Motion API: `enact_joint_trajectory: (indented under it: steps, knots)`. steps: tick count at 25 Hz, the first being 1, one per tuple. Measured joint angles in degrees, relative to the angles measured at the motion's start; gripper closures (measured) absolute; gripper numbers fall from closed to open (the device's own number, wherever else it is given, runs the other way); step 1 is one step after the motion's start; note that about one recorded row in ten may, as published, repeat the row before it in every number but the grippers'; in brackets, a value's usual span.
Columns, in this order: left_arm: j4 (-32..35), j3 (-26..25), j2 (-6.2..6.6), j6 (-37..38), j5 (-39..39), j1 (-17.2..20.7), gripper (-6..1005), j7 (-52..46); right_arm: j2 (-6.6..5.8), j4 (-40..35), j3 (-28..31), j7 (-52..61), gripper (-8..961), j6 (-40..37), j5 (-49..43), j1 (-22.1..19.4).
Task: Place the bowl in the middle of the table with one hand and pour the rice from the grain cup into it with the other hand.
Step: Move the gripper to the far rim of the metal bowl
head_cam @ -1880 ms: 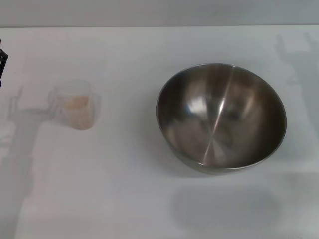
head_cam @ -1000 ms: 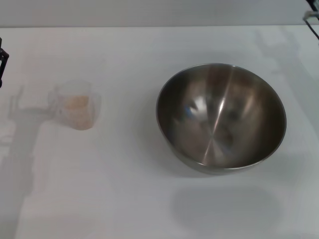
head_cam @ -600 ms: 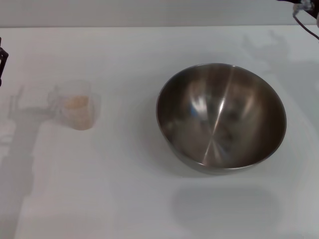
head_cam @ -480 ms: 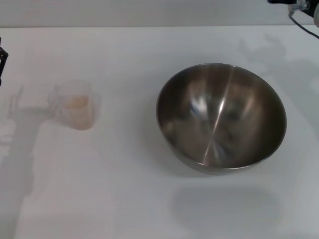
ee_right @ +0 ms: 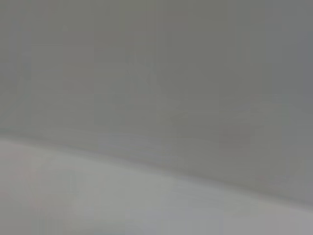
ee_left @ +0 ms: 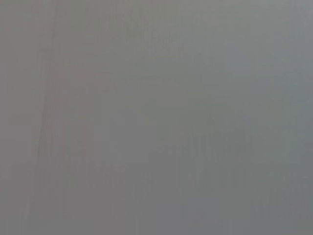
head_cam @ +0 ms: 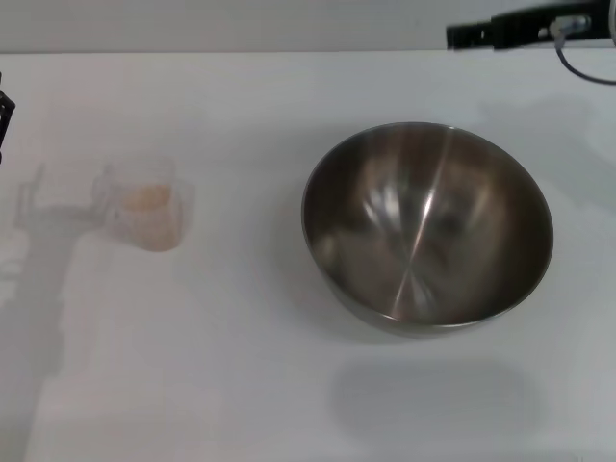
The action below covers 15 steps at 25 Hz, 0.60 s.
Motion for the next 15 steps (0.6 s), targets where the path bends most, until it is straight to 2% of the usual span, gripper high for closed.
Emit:
enact_joint_trajectory:
  steps: [4,7,11,15]
  knots:
    - [0.10,0.00,0.00,0.01,-0.01,0.00,133,-0.02,-0.78,-2.78,6.43,-3.20,150,12.22,0.34,4.24]
    - [0.14,0.00,0.00,0.00,-0.02,0.00,134,-0.03,-1.50,-3.82,9.51,-4.04,151,17.29,-1.29,5.78]
    - [0.07,0.00,-0.04,0.07,-0.02,0.00,134,-0.05,-2.58,-6.01,10.12,-4.77,151,21.08,-3.83,7.43]
    - [-0.19,0.00,-0.10,0.09,-0.01,0.00,134,-0.06,-3.02,-9.89,10.30,-6.31,151,22.09,-6.15,9.06]
